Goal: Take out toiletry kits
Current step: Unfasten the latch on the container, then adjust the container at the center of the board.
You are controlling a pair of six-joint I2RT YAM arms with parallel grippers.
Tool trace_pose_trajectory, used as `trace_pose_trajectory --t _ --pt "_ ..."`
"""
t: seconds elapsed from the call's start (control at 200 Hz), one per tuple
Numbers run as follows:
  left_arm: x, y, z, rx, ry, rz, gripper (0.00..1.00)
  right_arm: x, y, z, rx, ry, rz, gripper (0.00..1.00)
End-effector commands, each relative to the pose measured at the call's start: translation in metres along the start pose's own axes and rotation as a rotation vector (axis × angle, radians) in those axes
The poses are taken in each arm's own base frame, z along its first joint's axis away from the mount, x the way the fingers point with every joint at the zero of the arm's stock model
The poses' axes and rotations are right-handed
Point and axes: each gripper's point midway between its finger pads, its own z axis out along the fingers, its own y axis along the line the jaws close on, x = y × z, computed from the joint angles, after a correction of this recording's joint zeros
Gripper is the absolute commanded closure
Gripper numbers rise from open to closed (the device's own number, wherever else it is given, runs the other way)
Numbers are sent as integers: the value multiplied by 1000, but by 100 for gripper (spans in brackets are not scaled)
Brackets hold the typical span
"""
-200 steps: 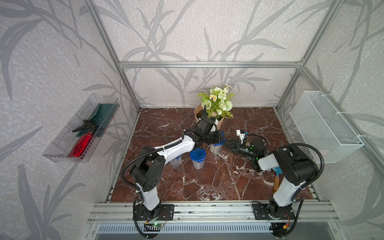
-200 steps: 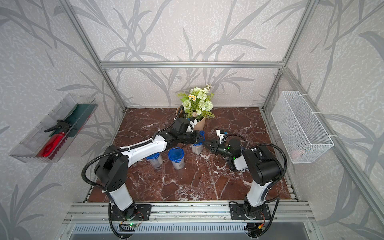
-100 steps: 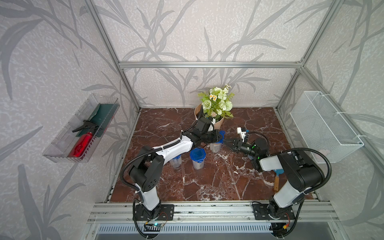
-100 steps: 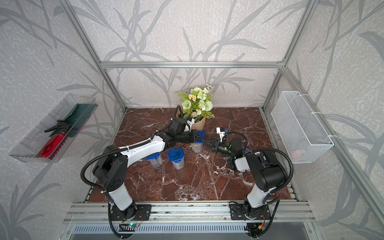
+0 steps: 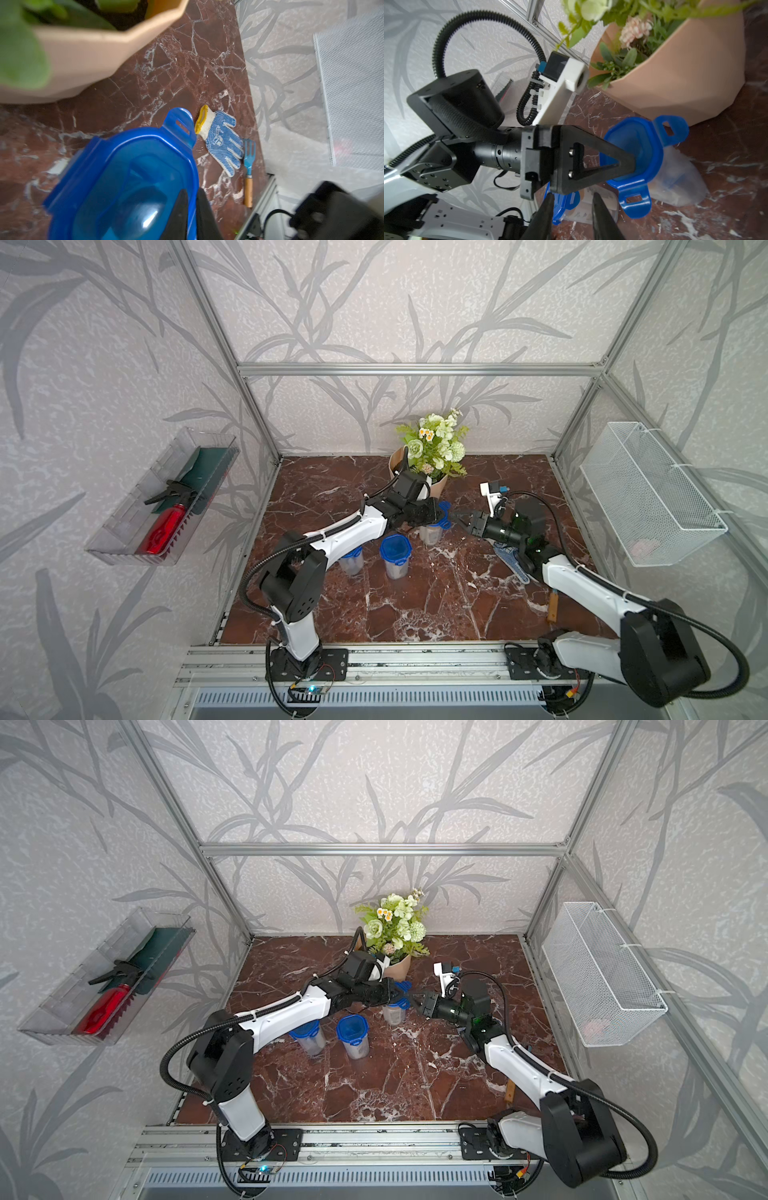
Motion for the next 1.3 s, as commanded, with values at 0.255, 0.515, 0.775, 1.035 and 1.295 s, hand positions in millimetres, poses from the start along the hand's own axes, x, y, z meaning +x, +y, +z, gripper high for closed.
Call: trace_pose_trajectory --t 0.255,0.515,0.775,1.035,1.295 --pt "-23 -25 -40 -51 -22 52 54 66 -47 -1 497 309 -315 100" --pt "-28 -8 -79 -147 -142 80 54 65 -53 33 563 378 -376 100" --pt "-17 25 -89 -224 -152 52 53 40 -81 37 717 326 -385 100" --pt "-8 49 -69 -260 -107 29 42 9 -96 31 736 262 -351 100" --pt "-23 40 -48 -211 -118 46 26 -6 -101 33 708 245 -334 100"
